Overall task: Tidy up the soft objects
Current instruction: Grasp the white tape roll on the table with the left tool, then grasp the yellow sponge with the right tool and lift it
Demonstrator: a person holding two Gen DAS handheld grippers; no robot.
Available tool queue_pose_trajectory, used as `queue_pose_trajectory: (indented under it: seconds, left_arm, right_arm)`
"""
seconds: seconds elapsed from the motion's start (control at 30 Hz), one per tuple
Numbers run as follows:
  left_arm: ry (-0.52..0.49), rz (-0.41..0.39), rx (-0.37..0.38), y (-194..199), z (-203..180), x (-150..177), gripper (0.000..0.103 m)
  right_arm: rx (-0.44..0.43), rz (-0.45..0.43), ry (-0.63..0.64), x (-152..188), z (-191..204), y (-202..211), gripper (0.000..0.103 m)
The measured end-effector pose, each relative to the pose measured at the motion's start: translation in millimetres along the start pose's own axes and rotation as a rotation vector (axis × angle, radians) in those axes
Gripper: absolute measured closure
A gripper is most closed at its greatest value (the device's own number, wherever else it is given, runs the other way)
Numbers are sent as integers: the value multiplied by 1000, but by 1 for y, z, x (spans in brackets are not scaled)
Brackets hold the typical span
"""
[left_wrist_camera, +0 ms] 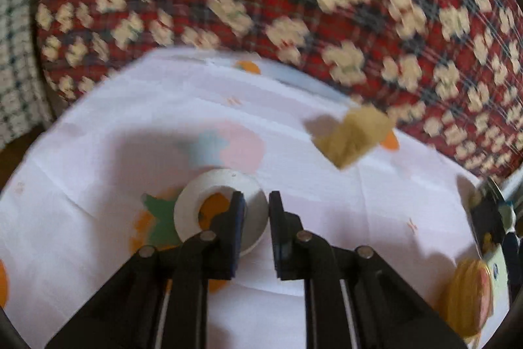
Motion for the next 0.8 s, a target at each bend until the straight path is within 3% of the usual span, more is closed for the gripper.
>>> queue_pose_trajectory:
  seconds: [0.17,0.33,0.43,0.57,0.77,0.8]
  left_arm:
    - [91,-118,23,20,18,-22,92]
    - [150,-201,100,37,31,-38,92]
    - [164,-190,95,35,37,-38,92]
    - [182,-109,69,21,48,-32,93]
    - [218,-165,138,34,53,-38,94]
    - [210,-172,128,36,53,-40,94]
  right_arm:
    - [32,22,-14,-17,13,-52,20]
    - [103,137,-22,-16,11,-119,20]
    - [139,221,-67,-7,1,-151,20]
    - [208,305,-76,5,-9,-183,20]
    - [235,427,-128,27,-24,-224,21]
    - [238,437,-159,31,-29,-225,32]
Point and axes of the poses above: each gripper's, at about its wrist camera, not at the fingertips, and y roughly against the way its jaws point, z to its left, x to its underside, the point moved 9 cm from there along -y, roughly the way its jaws point, and after that the axes turned 9 degrees about -x, right-handed, at the moved point
